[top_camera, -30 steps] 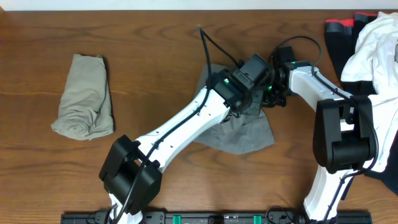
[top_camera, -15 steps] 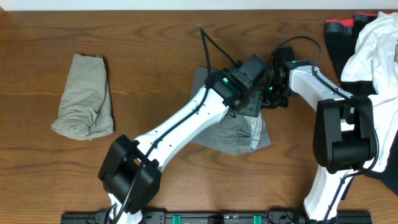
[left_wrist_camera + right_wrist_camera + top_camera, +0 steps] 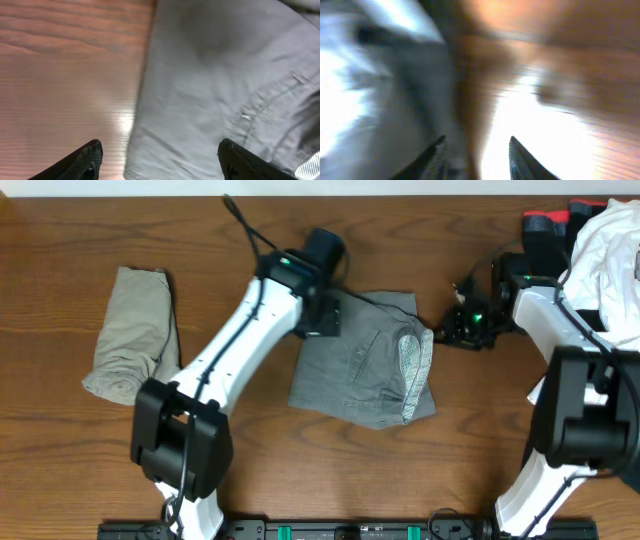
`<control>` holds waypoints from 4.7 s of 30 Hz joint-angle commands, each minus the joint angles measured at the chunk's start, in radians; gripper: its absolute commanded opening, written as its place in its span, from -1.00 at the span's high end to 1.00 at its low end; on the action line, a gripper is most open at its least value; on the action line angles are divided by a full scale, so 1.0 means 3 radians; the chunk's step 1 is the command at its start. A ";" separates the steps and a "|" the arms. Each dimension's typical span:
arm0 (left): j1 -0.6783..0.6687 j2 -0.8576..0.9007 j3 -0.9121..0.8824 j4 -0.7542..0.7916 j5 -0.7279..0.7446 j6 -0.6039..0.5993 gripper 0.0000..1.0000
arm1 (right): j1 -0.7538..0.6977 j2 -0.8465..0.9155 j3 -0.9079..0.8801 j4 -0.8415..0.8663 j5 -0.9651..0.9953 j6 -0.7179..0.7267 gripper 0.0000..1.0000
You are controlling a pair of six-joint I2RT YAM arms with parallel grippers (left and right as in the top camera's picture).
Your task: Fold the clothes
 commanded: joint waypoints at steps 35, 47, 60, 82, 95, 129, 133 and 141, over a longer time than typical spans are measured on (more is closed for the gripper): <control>0.0473 0.0390 -0.0440 0.0387 0.0993 0.0670 -0.40 | 0.0767 -0.0238 -0.0819 0.1012 0.1294 0.0229 0.86; 0.0605 0.0506 -0.0525 0.0703 0.1579 0.1096 -0.96 | 0.0809 -0.0238 -0.0830 0.1183 0.1171 0.0229 0.84; 0.0600 0.0921 -0.0539 0.0717 0.2192 0.1340 -0.91 | 0.0813 -0.0238 -0.0830 0.1185 0.1082 0.0229 0.85; 0.1235 0.0187 -0.0538 0.0624 0.2813 0.1946 0.88 | 0.0669 -0.1241 -0.0810 0.1269 0.0437 0.0229 0.87; 0.2744 -0.0376 -0.0538 0.0201 0.2813 0.2405 0.88 | 0.0673 -0.1816 -0.0810 0.1431 0.0436 0.0395 0.85; 0.3655 -0.1045 -0.0326 0.0182 0.1944 0.1741 0.88 | 0.0671 -0.1812 -0.0810 0.1443 0.0443 0.0394 0.81; 0.3301 -0.0908 -0.0454 0.0404 0.1333 0.1736 0.88 | 0.0671 -0.1812 -0.0810 0.1471 0.0441 0.0398 0.81; 0.3178 -0.0286 -0.0674 0.0367 -0.0464 0.0387 0.88 | 0.0671 -0.1812 -0.0810 0.1433 0.0440 0.0470 0.81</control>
